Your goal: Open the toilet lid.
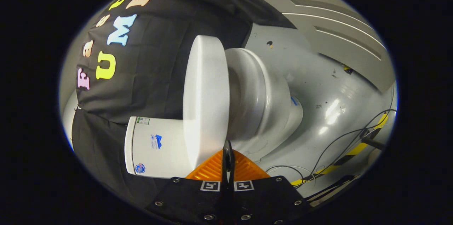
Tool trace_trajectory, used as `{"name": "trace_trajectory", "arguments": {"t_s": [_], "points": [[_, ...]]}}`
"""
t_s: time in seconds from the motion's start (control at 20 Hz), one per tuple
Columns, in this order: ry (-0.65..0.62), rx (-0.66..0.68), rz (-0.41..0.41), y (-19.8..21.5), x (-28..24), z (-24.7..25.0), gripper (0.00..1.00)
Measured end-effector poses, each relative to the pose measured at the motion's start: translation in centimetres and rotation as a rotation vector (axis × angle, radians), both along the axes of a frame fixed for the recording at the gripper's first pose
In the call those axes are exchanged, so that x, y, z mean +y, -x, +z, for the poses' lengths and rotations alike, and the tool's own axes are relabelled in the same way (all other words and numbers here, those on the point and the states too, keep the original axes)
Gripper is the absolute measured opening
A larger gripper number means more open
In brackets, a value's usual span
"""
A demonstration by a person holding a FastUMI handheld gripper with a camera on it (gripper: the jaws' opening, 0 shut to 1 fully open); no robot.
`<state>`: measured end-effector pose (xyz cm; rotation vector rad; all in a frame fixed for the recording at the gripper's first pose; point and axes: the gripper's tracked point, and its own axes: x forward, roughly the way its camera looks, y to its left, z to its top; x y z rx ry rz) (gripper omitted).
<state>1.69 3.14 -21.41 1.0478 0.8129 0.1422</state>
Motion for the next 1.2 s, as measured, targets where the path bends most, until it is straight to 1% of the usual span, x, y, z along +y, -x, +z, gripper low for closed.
{"name": "trace_trajectory", "arguments": {"t_s": [0.15, 0.45, 0.6, 0.85, 1.1, 1.2], "points": [[0.026, -0.009, -0.03, 0.1, 0.3, 1.4, 0.0], [0.105, -0.058, -0.027, 0.2, 1.2, 4.3, 0.0], [0.168, -0.109, 0.0, 0.3, 1.9, 6.2, 0.0], [0.239, -0.157, 0.022, 0.6, 2.9, 8.6, 0.0], [0.326, -0.206, 0.025, 0.8, 4.3, 10.9, 0.0], [0.345, -0.202, 0.032, 0.9, 4.9, 11.5, 0.0]]}}
